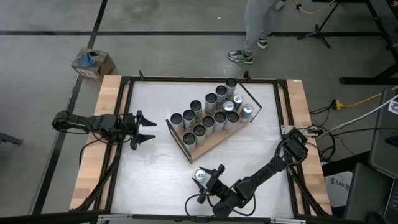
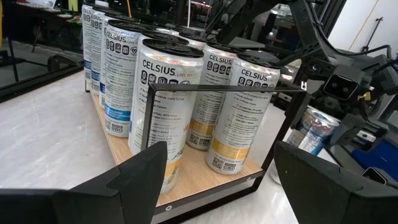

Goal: Place canned beverage on shelf
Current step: Put the blue soda can on the shelf

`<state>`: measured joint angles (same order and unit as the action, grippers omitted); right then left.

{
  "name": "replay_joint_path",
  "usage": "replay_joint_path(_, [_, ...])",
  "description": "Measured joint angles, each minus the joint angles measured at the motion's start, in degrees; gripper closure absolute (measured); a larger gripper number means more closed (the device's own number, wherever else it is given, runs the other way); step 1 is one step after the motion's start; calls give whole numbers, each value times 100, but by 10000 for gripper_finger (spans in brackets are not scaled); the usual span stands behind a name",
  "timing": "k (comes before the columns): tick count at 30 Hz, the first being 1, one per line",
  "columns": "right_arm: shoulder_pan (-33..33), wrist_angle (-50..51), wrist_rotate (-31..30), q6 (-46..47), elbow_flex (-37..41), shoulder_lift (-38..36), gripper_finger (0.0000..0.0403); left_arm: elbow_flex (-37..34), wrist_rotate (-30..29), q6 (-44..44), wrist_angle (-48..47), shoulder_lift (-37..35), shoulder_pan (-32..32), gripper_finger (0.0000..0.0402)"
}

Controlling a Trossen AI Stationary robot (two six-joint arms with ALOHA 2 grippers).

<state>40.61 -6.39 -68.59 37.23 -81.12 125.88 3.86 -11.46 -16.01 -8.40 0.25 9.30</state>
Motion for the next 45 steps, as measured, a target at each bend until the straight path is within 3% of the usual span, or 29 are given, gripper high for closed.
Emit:
replay_joint_path(5, [106,277,-127,0,0,-64,176,0,0,1,2,0,-1,112])
replay_joint_path(10, [121,1382,188,531,8,-405,176,0,2,0,0,0,-2,112])
replay_joint_path(23, [539,5667,99,3701,9,-1286,177,0,4,0,0,0,-2,112])
replay_joint_path(38, [1292,9605,-573,7531,36,-1453,177,0,2,0,0,-1,-1,112])
replay_joint_path(45, [1373,9505,-570,8125,962,-2172,178,0,0,0,2,-2,-1,112])
